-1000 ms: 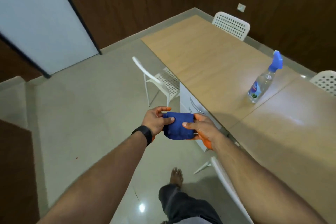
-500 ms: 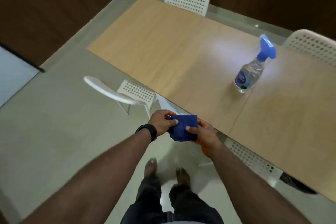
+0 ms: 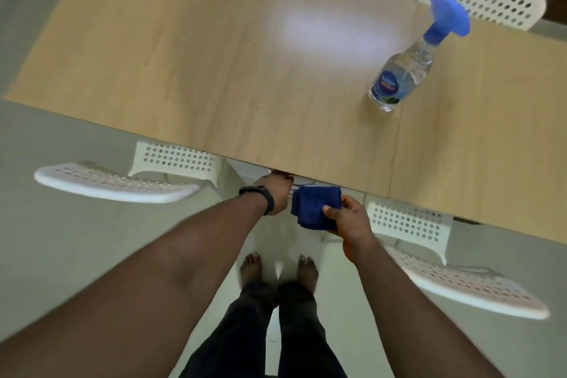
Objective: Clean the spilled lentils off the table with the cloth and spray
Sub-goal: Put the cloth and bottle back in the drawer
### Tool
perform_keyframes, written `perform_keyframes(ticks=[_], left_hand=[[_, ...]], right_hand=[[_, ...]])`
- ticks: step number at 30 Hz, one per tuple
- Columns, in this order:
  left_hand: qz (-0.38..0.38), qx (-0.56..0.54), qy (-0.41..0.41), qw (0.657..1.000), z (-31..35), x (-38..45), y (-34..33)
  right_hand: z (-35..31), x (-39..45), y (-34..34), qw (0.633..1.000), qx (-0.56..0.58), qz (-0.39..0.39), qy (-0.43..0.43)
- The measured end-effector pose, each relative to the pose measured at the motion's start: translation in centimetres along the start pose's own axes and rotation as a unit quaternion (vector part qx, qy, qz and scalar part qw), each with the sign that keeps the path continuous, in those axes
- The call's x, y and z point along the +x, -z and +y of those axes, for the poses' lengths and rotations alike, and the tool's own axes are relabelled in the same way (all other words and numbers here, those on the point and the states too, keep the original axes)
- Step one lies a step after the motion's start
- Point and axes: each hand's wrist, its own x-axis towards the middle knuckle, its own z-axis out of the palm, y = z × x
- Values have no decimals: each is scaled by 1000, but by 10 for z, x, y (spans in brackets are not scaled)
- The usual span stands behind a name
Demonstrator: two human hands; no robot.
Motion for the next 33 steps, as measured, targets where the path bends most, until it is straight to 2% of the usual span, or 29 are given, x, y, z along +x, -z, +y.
perform_keyframes(ticks=[3,7,12,18,20,23,25,29,33], left_hand=[[3,91,-28,995,-4,5,-9],[6,116,-32,993,-4,4,-15],[-24,111,-20,993,1,-15,-17],[-51,47,10,998,8,-59,-31],[-12,26,14,1000,11,-76,-35],[133,4,0,991,16,-91,-29],[176,-8,-13,984,15,-91,-22],[76,-38,41,996,6,-86,-22],[64,-53,63,995,-3,-86,-32]], right_hand=[[7,-3,0,1000,16,18,-1],[15,-5,0,999,32,24,3],[13,-15,3,998,50,27,27],[10,-29,9,998,28,8,51],[12,-33,11,998,16,2,59],[12,-32,17,998,2,3,69],[12,-27,20,997,-16,6,81],[15,-17,21,991,-78,2,113],[16,-3,19,958,-238,-6,160]])
